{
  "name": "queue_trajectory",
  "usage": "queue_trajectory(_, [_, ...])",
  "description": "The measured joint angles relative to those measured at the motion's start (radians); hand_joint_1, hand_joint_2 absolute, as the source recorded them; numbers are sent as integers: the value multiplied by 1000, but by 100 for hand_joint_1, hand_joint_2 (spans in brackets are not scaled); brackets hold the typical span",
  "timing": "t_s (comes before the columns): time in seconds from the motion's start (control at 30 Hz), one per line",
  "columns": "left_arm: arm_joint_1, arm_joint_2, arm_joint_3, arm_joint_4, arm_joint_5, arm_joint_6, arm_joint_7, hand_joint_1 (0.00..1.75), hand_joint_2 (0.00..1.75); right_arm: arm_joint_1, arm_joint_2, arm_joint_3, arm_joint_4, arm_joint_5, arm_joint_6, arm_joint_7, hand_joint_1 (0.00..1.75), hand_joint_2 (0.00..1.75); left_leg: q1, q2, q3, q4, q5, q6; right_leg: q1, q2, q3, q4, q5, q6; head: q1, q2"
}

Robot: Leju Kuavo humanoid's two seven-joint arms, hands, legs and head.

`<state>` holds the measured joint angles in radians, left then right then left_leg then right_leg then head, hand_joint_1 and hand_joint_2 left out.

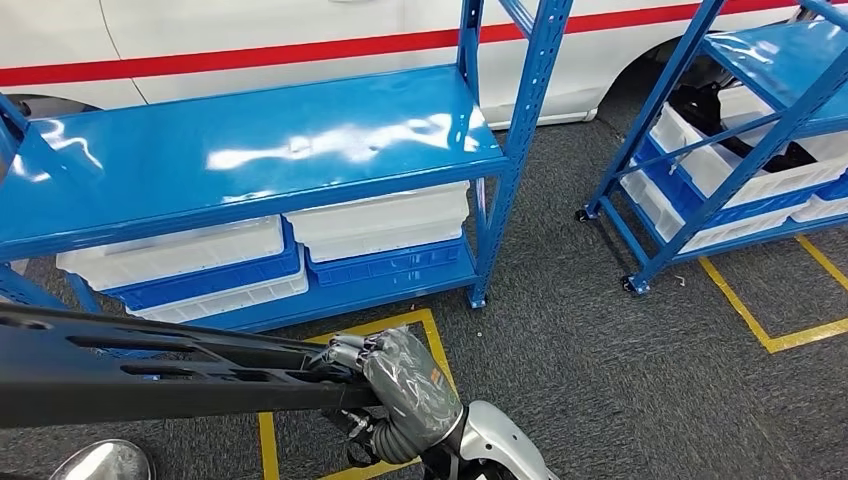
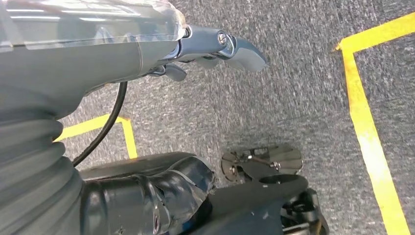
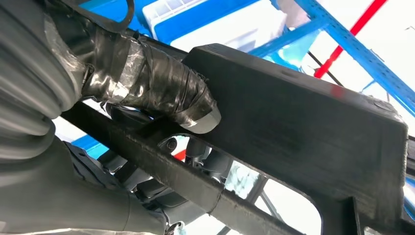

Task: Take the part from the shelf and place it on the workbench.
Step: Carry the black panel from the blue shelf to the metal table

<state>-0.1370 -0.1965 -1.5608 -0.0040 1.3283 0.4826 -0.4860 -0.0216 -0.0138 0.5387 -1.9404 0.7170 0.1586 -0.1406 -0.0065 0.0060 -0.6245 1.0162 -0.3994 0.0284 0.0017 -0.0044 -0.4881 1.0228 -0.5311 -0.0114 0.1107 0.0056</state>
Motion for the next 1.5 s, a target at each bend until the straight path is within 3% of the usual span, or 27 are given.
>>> queue_trajectory(0.1, [0,1,0,0,0,1,3,0,175,-2,3,1,1,3,0,4,175,175,4,-1,-6,0,5,-20,-2,-4,-12,-22,30,-17,0,0])
queue_trajectory(0.17, [0,2,0,0,0,1,4,0,175,-3,7,4,2,3,0,5,175,175,7,-5,-28,59,-67,-32,-9,-8,-33,-34,57,-30,0,0])
queue_trajectory(0.23, [0,3,0,0,0,1,5,0,175,-3,11,5,4,3,0,6,175,175,11,-6,-58,179,-164,-44,-8,-9,-64,-33,81,-35,0,0])
queue_trajectory(0.27, [0,3,0,0,0,1,5,0,175,-2,11,6,5,3,0,6,175,175,14,-6,-67,235,-186,-49,-8,-11,-80,-31,92,-33,0,0])
queue_trajectory(0.3, [0,4,0,0,0,1,5,0,175,-2,11,7,6,3,0,6,175,175,17,-5,-63,268,-182,-53,-9,-12,-98,-27,103,-31,0,0])
queue_trajectory(0.33, [0,4,0,0,0,1,5,0,175,-2,11,7,6,3,0,6,175,175,20,-5,-44,268,-157,-57,-10,-12,-116,-21,114,-27,0,0])
queue_trajectory(0.4, [0,6,0,0,0,1,5,0,175,-2,12,8,7,3,0,6,175,175,27,-5,44,168,-109,-63,-13,-13,-150,-5,131,-18,0,0])
queue_trajectory(0.47, [-2,6,0,0,0,1,5,0,175,-2,14,8,8,3,0,6,175,175,24,-8,137,32,-121,-58,-13,-12,-172,10,144,-6,0,0])
queue_trajectory(0.53, [-2,7,0,0,0,1,5,0,175,-3,15,8,8,3,0,7,175,175,18,-10,163,-21,-140,-42,-11,-12,-178,14,159,7,0,0])
queue_trajectory(0.6, [-2,7,-1,0,0,2,6,0,175,-2,15,8,9,3,-1,9,175,175,19,-7,150,-22,-125,-22,-14,-10,-183,16,161,20,1,0])
queue_trajectory(0.63, [-2,7,-1,0,0,2,7,0,175,-2,15,8,9,3,-1,10,175,175,20,-4,142,-24,-115,-11,-16,-8,-190,33,138,25,1,0])
queue_trajectory(0.73, [-2,8,-1,0,0,2,8,0,175,-1,15,9,11,4,-1,13,175,175,18,2,106,-23,-82,7,-18,-3,-231,186,-7,34,1,0])
queue_trajectory(0.77, [-2,8,-1,0,0,2,8,0,175,-1,15,9,12,4,-1,15,175,175,16,2,92,-22,-71,8,-18,-3,-240,245,-36,36,1,0])
queue_trajectory(0.8, [-2,8,-1,0,0,2,8,0,175,-1,15,9,13,4,-1,16,175,175,15,3,77,-19,-61,8,-18,-2,-238,282,-42,36,1,0])
queue_trajectory(0.83, [-2,8,-1,0,0,2,8,0,175,-1,15,9,14,4,-1,17,175,175,14,3,62,-15,-52,7,-17,-2,-220,285,-27,34,1,0])
queue_trajectory(0.9, [-2,8,-1,0,0,2,8,0,175,-1,15,9,14,4,-1,17,175,175,12,3,35,-6,-38,3,-15,-1,-133,187,18,24,0,0])
queue_trajectory(0.97, [-2,8,-1,0,0,2,8,0,175,-3,15,9,14,4,-1,17,175,175,11,2,18,0,-25,-5,-8,1,-42,54,21,11,0,0])
queue_trajectory(1.03, [-3,7,-1,0,0,1,9,0,175,-5,16,9,14,5,-1,18,175,175,12,2,11,-3,-10,-17,1,3,-16,-2,13,1,0,0])
queue_trajectory(1.1, [-3,8,-1,0,-1,0,11,0,175,-10,19,9,18,9,-2,21,175,175,13,1,7,-4,-3,-30,0,0,-24,-13,31,-10,0,0])
queue_trajectory(1.13, [-3,8,-1,0,-2,-1,12,0,175,-13,23,10,21,13,-2,23,175,175,14,0,-1,9,-20,-35,-3,-2,-30,-19,41,-18,0,0])
queue_trajectory(1.2, [-4,10,-1,0,-6,-1,16,0,175,-18,31,10,28,19,-3,27,175,175,17,-3,-29,90,-100,-43,-8,-7,-47,-26,62,-32,0,0])
queue_trajectory(1.27, [-4,11,-1,0,-8,0,19,0,175,-20,38,10,35,21,-3,28,175,175,19,-3,-61,215,-178,-52,-8,-9,-72,-23,79,-35,0,0])
queue_trajectory(1.3, [-4,11,-1,0,-8,0,20,0,175,-20,39,11,39,21,-3,28,175,175,20,-3,-65,257,-190,-56,-8,-10,-86,-20,88,-34,0,0])
queue_trajectory(1.33, [-4,12,-1,0,-8,0,20,0,175,-20,40,11,42,21,-3,28,175,175,22,-2,-54,268,-180,-59,-8,-11,-101,-16,96,-32,0,0])
queue_trajectory(1.37, [-4,12,-1,0,-9,0,21,0,175,-20,40,11,45,21,-3,29,175,175,24,-2,-25,241,-154,-61,-10,-11,-115,-10,103,-29,0,0])
queue_trajectory(1.43, [-5,13,-1,0,-11,1,22,0,175,-21,41,11,47,22,-4,29,175,175,27,-3,69,109,-114,-64,-10,-11,-142,5,113,-20,0,0])
queue_trajectory(1.5, [-7,13,-1,0,-12,1,22,0,175,-23,43,11,47,22,-5,30,175,175,24,-7,129,6,-115,-58,-8,-11,-159,17,124,-9,0,0])
